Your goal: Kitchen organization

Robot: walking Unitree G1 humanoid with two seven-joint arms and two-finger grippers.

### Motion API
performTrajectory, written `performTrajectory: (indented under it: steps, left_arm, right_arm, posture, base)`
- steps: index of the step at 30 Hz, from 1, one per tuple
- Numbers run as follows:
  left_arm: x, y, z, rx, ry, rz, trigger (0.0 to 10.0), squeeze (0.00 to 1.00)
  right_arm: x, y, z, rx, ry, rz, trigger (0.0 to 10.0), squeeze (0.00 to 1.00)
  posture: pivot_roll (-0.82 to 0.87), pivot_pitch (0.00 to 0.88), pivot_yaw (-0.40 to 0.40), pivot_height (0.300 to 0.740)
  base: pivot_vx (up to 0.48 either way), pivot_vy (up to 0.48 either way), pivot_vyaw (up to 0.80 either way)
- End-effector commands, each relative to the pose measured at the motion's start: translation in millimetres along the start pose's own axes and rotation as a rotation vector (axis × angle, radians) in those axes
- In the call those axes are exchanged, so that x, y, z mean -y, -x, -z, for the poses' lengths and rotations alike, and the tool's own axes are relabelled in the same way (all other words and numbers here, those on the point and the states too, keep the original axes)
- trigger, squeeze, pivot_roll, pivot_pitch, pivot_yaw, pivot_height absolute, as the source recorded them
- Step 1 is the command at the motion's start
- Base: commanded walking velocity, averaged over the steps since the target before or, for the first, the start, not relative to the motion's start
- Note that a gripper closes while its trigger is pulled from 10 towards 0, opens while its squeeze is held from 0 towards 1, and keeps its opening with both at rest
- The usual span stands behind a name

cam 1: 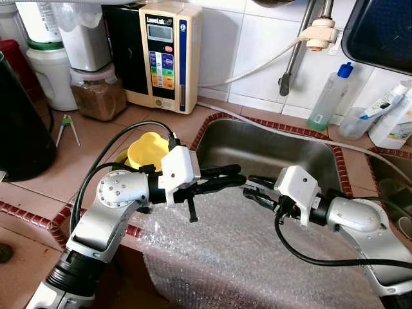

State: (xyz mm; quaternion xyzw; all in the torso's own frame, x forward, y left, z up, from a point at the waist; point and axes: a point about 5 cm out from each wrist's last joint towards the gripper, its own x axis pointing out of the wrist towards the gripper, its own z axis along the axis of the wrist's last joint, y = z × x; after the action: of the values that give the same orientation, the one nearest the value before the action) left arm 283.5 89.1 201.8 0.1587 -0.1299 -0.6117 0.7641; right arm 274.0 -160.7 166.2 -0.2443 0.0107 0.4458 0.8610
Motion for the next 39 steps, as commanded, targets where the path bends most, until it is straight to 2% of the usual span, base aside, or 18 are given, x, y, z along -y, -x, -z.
performTrajectory:
  steps: [1,23,24,25,26,28,33,39]
  left_arm:
    - [-2.4,-3.1,-8.7,0.038,-0.021,-0.001,0.0,0.00]
    - [-6.1,-7.1,-6.0,0.052,-0.018,-0.054,0.0,0.00]
    - [-7.7,-7.6,-5.9,0.056,-0.019,-0.068,6.3,0.00]
    - [-7.7,-7.6,-5.9,0.056,-0.019,-0.068,6.3,0.00]
    - [-10.7,-7.9,-5.0,0.054,-0.013,-0.095,10.0,1.00]
    - [-19.2,-7.5,-2.9,0.046,0.005,-0.158,10.0,1.00]
    - [-23.4,-5.8,-1.9,0.049,0.023,-0.189,10.0,1.00]
    - [-46.0,4.3,4.5,0.017,0.021,-0.366,10.0,1.00]
  right_arm:
    - [-3.0,2.8,-3.5,0.014,-0.007,-0.002,0.0,0.00]
    - [-7.8,-2.8,-4.6,0.024,-0.006,0.023,0.0,0.00]
    - [-7.6,-2.8,-4.5,0.024,-0.005,0.028,0.0,0.00]
    - [-7.6,-2.8,-4.5,0.024,-0.005,0.028,0.0,0.00]
    - [-7.6,-3.0,-4.7,0.025,-0.005,0.030,0.0,0.00]
    - [-7.3,-3.3,-4.9,0.024,-0.001,0.035,0.0,0.00]
    - [-6.9,-3.3,-4.8,0.023,0.003,0.038,0.0,0.00]
    - [0.3,2.5,-1.2,0.006,0.017,0.116,0.0,0.00]
  posture:
    - [0.04,0.000,-0.024,0.740]
    - [0.04,0.000,-0.019,0.740]
    - [0.04,0.000,-0.019,0.740]
    - [0.04,0.000,-0.019,0.740]
    - [0.04,0.000,-0.018,0.740]
    - [0.04,0.000,-0.017,0.740]
    - [0.04,0.000,-0.017,0.740]
    - [0.05,0.000,-0.016,0.740]
  base:
    - [0.000,0.000,0.00]
    - [0.000,0.000,0.00]
    - [0.000,0.000,0.00]
    - [0.000,0.000,0.00]
    - [0.000,0.000,0.00]
    - [0.000,0.000,0.00]
    - [0.000,0.000,0.00]
    - [0.000,0.000,0.00]
